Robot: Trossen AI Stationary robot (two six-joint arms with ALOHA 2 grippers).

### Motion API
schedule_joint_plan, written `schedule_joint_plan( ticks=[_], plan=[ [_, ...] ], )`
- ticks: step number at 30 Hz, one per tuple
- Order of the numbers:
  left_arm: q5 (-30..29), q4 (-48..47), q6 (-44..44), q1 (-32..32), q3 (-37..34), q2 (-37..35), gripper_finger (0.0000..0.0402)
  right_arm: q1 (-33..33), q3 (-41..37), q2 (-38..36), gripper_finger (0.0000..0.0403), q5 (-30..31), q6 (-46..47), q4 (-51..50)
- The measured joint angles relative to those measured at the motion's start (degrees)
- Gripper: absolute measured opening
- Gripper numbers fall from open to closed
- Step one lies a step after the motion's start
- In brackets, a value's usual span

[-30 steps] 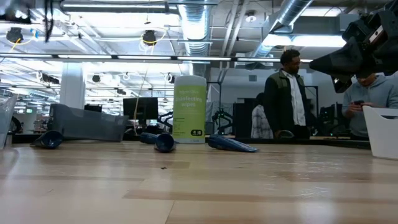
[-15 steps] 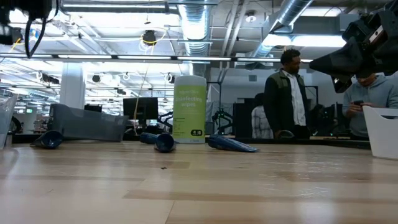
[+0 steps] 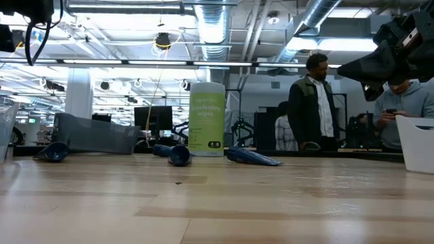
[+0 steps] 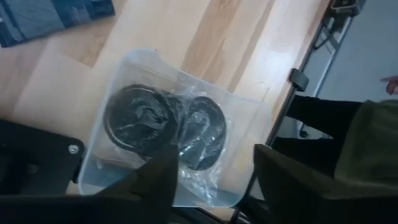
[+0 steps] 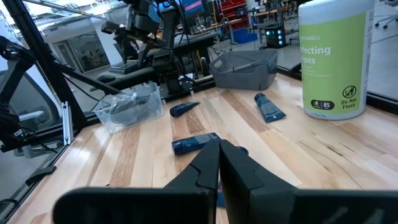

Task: Pick & Place Travel size toiletries
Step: Put the black shave cream into the top black bin

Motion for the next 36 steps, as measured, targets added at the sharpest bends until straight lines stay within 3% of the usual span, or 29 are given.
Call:
schedule_joint_plan(
  ticks=[7,19,27,32,36],
  plan=[
    [5.5,4.6,-1.9,0.0,0.0,0.0,0.0252,0.0,0.0,0.0,0.0005,0.0,0.0,0.0],
    [7.1,23.7,-6.3,0.0,0.0,0.0,0.0244,0.0,0.0,0.0,0.0005,0.0,0.0,0.0],
    [-3.4,41.6,-5.8,0.0,0.0,3.0,0.0246,0.0,0.0,0.0,0.0005,0.0,0.0,0.0],
    [-13.3,43.3,2.8,0.0,0.0,9.5,0.0242,0.0,0.0,0.0,0.0005,0.0,0.0,0.0],
    [-18.9,43.3,14.7,0.1,0.0,18.2,0.0244,0.0,0.0,0.0,0.0005,0.0,0.0,0.0]
  ],
)
